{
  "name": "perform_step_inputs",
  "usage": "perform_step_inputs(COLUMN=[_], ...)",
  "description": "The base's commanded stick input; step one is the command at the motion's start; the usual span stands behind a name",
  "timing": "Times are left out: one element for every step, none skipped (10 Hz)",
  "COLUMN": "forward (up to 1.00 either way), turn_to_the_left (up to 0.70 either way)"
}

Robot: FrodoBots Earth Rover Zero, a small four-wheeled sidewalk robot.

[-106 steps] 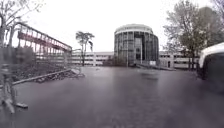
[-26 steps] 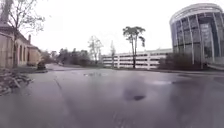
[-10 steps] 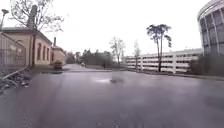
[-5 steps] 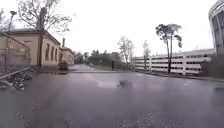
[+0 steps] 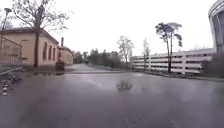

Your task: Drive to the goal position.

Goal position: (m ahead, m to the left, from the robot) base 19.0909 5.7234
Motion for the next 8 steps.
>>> perform_step_inputs(forward=[1.0,1.0,1.0,1.0,1.0,1.0,1.0,1.0], turn_to_the_left=[0.04,0.09,0.31,0.4,0.4,0.21,0.0,0.0])
